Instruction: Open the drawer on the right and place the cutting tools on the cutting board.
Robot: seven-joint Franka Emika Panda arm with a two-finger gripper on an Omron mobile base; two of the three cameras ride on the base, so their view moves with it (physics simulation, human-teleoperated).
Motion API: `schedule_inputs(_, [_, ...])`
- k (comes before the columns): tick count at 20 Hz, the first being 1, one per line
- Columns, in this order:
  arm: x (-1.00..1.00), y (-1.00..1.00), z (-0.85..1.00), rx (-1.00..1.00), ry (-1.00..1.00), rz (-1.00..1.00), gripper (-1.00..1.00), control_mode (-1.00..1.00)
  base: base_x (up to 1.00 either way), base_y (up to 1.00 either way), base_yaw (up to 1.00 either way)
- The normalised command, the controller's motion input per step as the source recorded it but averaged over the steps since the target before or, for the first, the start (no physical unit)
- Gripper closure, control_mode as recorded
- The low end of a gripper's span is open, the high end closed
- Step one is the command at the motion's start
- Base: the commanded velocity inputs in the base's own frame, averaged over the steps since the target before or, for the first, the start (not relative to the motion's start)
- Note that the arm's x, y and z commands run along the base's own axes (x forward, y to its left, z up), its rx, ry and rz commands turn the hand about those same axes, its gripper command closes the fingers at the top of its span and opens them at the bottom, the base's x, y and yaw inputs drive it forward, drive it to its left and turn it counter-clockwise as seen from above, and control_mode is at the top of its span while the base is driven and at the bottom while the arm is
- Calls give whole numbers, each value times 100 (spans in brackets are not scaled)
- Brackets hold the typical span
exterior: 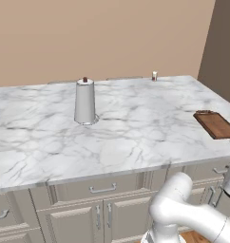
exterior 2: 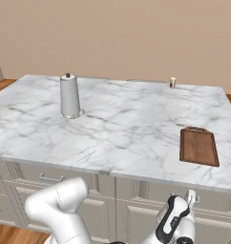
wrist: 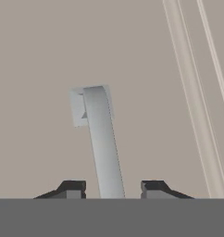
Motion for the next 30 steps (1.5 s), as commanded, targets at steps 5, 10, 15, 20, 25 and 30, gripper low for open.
schedule_inputs(5, [0, 0, 0, 0, 0, 0, 100, -100, 0, 0, 0])
schedule_inputs(10, [-27, 0, -1, 2, 0, 0, 100, -100, 0, 0, 0])
schedule_inputs(15, [-89, -4, -4, 6, 0, 0, 100, -100, 0, 0, 0])
schedule_inputs(20, [-76, -2, -2, 4, 0, 0, 100, -100, 0, 0, 0])
schedule_inputs(25, [-60, -1, -6, 2, 0, 0, 100, -100, 0, 0, 0])
schedule_inputs(30, [-56, -6, -3, 3, 0, 0, 100, -100, 0, 0, 0])
